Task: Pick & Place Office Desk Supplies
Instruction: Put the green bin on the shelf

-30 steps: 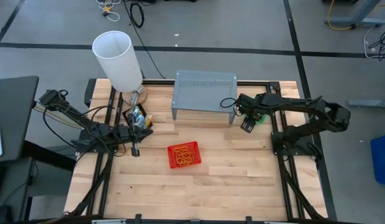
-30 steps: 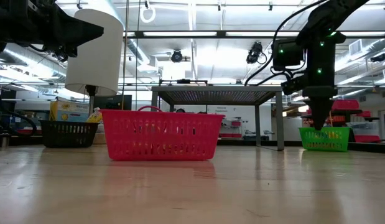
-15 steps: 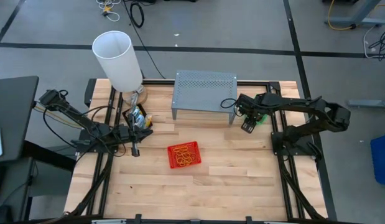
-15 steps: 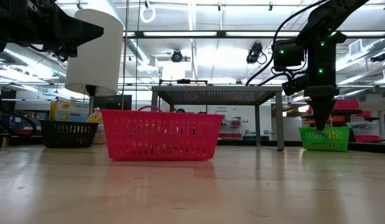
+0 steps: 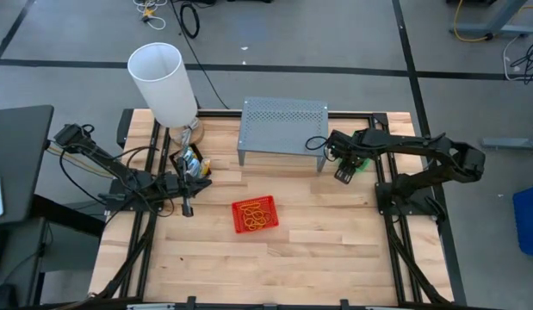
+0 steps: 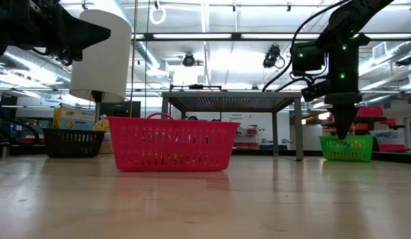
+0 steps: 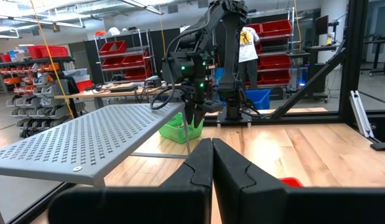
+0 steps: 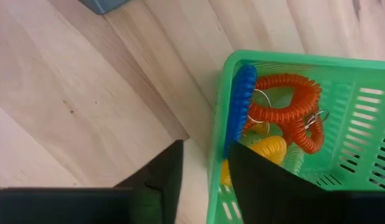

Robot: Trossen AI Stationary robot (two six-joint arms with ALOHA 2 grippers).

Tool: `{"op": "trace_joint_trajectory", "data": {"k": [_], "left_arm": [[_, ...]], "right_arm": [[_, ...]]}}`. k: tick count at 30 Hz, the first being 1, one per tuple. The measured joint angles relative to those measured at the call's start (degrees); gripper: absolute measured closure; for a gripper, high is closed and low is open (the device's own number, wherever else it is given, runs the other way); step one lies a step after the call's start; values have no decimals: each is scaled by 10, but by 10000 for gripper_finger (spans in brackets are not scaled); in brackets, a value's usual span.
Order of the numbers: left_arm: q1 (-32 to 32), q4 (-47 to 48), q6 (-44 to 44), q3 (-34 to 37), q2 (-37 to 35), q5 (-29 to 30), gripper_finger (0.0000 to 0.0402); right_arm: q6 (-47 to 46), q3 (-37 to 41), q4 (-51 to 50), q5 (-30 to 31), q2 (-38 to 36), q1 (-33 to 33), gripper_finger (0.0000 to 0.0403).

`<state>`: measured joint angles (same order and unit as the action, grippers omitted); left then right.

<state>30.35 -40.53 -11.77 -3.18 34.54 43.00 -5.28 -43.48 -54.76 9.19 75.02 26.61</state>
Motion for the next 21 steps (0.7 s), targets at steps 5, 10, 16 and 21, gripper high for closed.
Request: {"op": "trace_joint_trajectory", "data": {"k": [5, 10, 16, 21], "left_arm": [[0, 0, 0, 0, 0, 0, 396], [0, 0, 0, 0, 0, 0, 396], [0, -2, 4, 0, 0, 0, 396], [0, -2, 3, 0, 0, 0, 396]], "right_arm": [[2, 0, -10, 1, 0, 0, 351], [8, 0, -19, -5, 0, -1, 391], [-4, 0, -49, -14, 0, -10, 395], [-9, 0, -64, -20, 0, -24, 394]]}}
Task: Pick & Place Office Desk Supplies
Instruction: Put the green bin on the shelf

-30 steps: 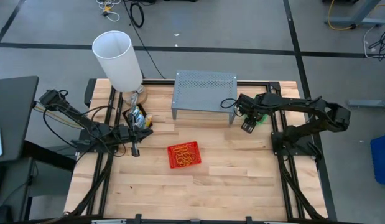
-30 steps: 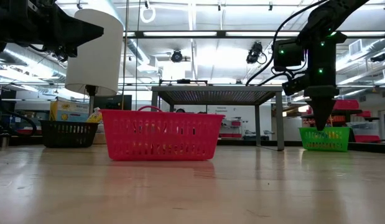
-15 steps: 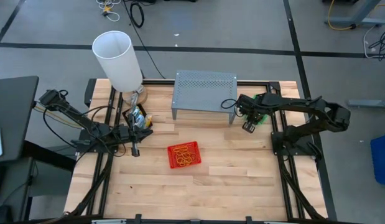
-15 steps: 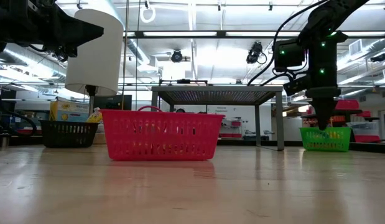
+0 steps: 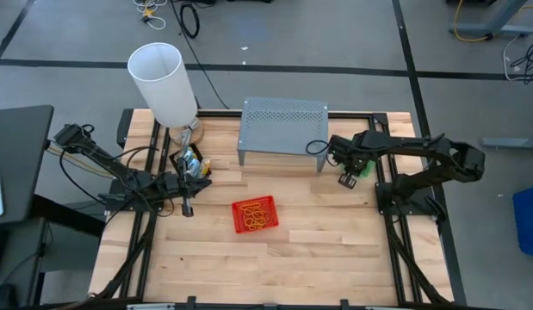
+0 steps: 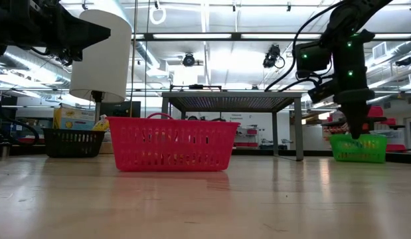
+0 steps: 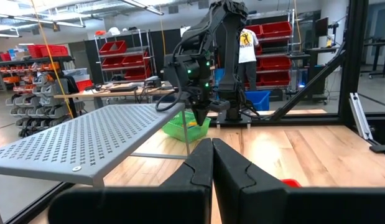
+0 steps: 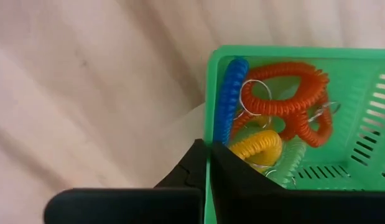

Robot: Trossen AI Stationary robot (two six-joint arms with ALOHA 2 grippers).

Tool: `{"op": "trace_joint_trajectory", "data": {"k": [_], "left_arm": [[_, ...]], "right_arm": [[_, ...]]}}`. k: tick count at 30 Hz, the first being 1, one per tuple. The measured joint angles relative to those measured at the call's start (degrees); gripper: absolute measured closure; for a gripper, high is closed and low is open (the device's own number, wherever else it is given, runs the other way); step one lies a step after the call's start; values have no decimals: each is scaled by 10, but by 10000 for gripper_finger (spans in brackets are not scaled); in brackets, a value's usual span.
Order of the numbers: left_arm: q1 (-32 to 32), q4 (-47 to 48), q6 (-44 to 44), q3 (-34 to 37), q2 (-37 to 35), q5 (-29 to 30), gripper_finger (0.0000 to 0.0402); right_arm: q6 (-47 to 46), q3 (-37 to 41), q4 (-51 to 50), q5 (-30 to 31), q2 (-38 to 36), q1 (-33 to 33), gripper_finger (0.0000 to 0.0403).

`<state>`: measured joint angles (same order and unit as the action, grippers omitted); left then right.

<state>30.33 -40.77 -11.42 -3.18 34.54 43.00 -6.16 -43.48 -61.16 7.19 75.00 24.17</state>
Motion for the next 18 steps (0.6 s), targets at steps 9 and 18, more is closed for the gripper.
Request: {"op": "trace_joint_trajectory", "data": {"k": [9, 18], "left_arm": [[0, -2, 0, 0, 0, 0, 396], [0, -2, -1, 0, 0, 0, 396]], "right_arm": [[9, 0, -30, -65, 0, -40, 391], [-6, 0, -27, -58, 0, -72, 278]]}}
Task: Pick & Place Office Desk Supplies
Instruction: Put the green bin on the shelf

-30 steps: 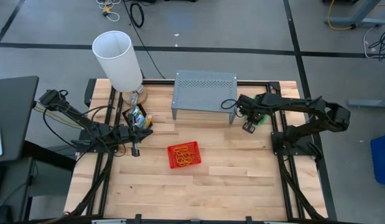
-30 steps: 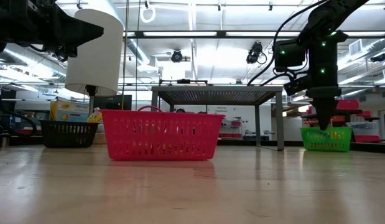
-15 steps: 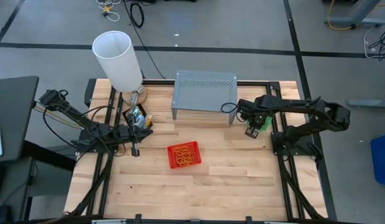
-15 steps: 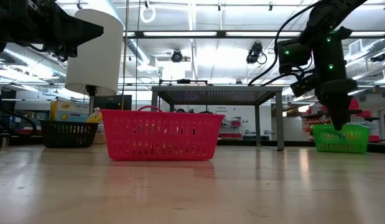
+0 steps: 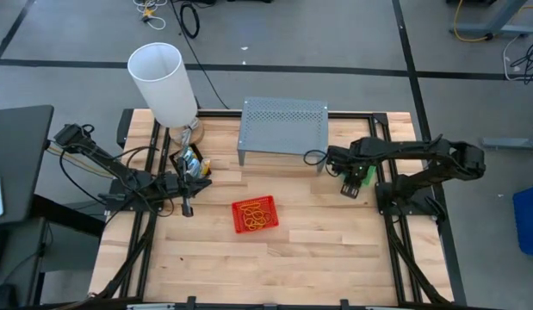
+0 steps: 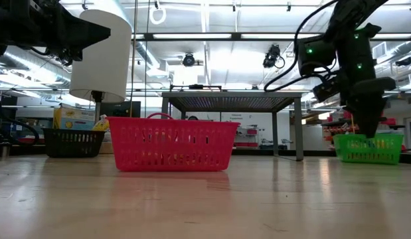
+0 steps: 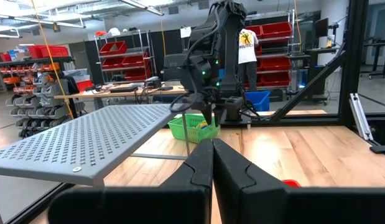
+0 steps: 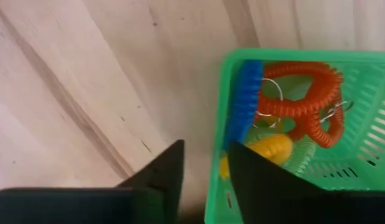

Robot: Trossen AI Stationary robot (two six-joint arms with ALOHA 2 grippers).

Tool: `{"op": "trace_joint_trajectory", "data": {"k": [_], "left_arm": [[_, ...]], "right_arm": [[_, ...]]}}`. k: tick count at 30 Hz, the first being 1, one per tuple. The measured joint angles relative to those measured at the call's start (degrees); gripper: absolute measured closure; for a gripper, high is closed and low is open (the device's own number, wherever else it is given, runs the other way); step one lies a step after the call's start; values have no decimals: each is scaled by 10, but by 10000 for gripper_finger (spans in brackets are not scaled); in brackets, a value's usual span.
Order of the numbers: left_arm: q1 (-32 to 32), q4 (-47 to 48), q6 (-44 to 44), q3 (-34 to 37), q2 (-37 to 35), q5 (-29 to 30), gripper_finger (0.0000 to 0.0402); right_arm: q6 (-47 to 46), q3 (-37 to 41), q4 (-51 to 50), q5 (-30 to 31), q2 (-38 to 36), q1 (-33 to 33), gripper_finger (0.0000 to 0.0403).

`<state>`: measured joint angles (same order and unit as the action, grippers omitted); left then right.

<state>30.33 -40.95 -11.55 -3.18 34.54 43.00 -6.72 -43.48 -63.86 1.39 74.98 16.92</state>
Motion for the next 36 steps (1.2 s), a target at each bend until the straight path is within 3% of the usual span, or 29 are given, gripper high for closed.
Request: {"op": "trace_joint_trajectory", "data": {"k": [6, 10, 21, 25, 30, 36], "left_arm": [[0, 0, 0, 0, 0, 0, 396], [0, 0, 2, 0, 0, 0, 396], [0, 0, 4, 0, 0, 0, 396], [0, 0, 4, 0, 0, 0, 396], [0, -6, 4, 0, 0, 0, 396], [0, -6, 4, 0, 0, 0, 396]], "right_arm": [[-28, 0, 9, 19, 0, -24, 219], [-48, 0, 24, 47, 0, -34, 223], [-48, 0, 31, 45, 0, -34, 259], [-39, 0, 24, 8, 0, -34, 258], [-84, 0, 15, 2, 0, -64, 238], [-146, 0, 10, 16, 0, -144, 193]]}}
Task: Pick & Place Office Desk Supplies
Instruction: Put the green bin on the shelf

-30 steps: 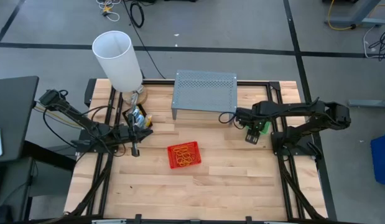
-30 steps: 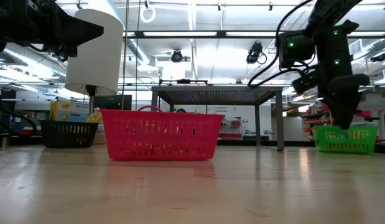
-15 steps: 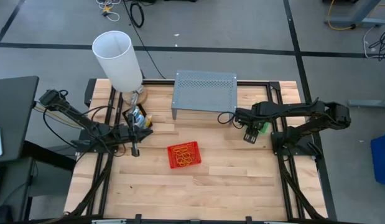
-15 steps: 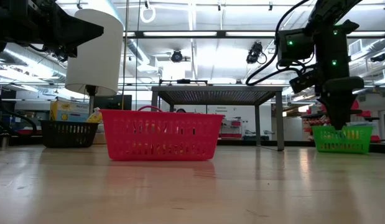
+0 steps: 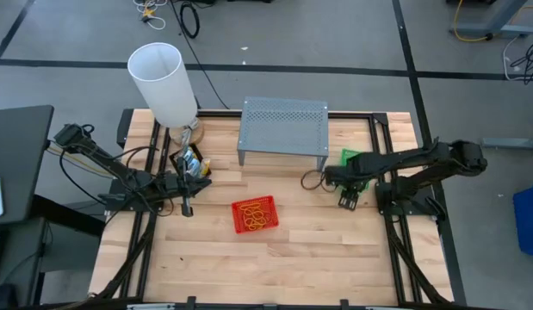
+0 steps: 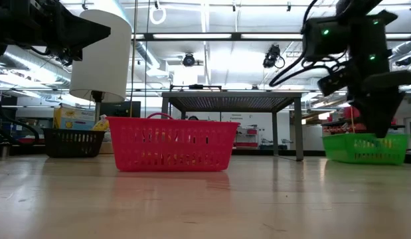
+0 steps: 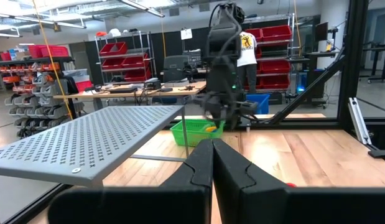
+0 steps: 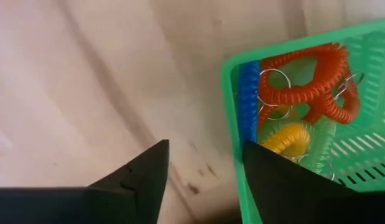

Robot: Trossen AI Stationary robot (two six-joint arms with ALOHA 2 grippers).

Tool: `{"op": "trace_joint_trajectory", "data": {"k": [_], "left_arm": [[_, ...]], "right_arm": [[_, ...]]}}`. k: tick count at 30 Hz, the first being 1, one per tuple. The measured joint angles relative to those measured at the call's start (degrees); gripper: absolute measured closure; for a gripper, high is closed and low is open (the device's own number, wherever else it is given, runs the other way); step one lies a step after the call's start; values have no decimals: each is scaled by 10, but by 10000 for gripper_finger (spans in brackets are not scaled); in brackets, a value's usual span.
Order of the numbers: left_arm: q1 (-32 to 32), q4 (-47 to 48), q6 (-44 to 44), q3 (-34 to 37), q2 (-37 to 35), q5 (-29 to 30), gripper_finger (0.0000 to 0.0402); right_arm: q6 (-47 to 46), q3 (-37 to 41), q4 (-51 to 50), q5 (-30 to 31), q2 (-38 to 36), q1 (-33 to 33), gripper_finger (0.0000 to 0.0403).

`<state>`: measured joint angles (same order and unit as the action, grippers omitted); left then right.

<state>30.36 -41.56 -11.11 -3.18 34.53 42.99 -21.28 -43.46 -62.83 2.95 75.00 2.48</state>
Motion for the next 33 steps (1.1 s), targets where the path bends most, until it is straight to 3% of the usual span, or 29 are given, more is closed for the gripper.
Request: {"op": "trace_joint_trajectory", "data": {"k": [5, 9, 21, 28, 33], "left_arm": [[0, 0, -2, 0, 0, 0, 396], [0, 0, -2, 0, 0, -1, 396], [0, 0, -5, 0, 0, -26, 396], [0, 0, -5, 0, 0, -26, 396], [0, 0, -5, 0, 0, -26, 396]], "right_arm": [[-14, 0, 0, 80, 0, -75, 165], [-31, 0, 5, 124, 0, -84, 160], [-23, 24, 44, 98, 10, -45, 164], [-11, 27, 48, 71, 63, -36, 210], [-8, 27, 48, 74, 104, -37, 295]]}}
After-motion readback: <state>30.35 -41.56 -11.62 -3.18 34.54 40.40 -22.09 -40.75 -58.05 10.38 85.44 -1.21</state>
